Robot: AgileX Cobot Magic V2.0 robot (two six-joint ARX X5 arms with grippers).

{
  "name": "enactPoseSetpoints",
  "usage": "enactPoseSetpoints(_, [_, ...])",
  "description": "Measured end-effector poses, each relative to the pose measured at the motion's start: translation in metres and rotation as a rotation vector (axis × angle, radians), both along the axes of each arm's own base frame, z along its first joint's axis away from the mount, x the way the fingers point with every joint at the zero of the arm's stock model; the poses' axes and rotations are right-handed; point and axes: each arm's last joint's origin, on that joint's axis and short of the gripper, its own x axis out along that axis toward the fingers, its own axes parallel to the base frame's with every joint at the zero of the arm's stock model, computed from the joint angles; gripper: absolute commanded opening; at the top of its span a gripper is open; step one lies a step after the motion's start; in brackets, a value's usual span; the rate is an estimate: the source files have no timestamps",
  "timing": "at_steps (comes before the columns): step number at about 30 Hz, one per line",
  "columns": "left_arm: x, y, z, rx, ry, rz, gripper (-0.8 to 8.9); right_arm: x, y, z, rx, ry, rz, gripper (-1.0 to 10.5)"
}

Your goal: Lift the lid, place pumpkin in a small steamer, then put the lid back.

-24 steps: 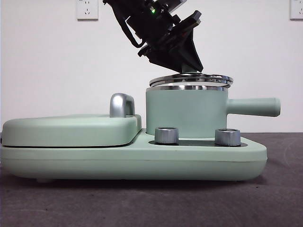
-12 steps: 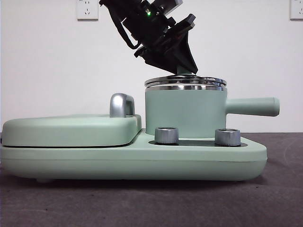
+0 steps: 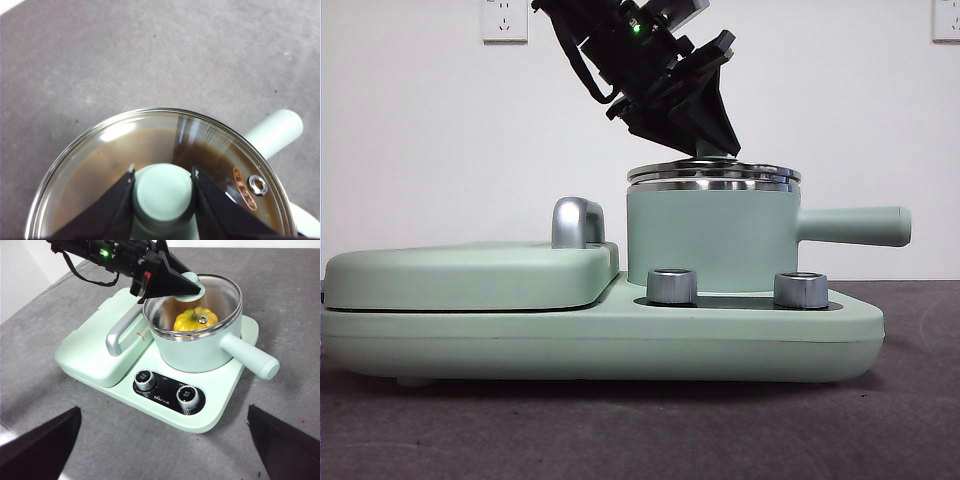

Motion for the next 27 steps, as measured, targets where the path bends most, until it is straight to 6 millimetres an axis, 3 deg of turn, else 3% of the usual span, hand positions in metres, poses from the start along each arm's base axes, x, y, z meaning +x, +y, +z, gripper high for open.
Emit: enactPoseSetpoints(27, [-0.0009,-0.0016,-0.0012,0.037,-0.038,-0.062,0.55,0.0000,0.0000,0.0000,0.016,0.013,-0.008,5.2])
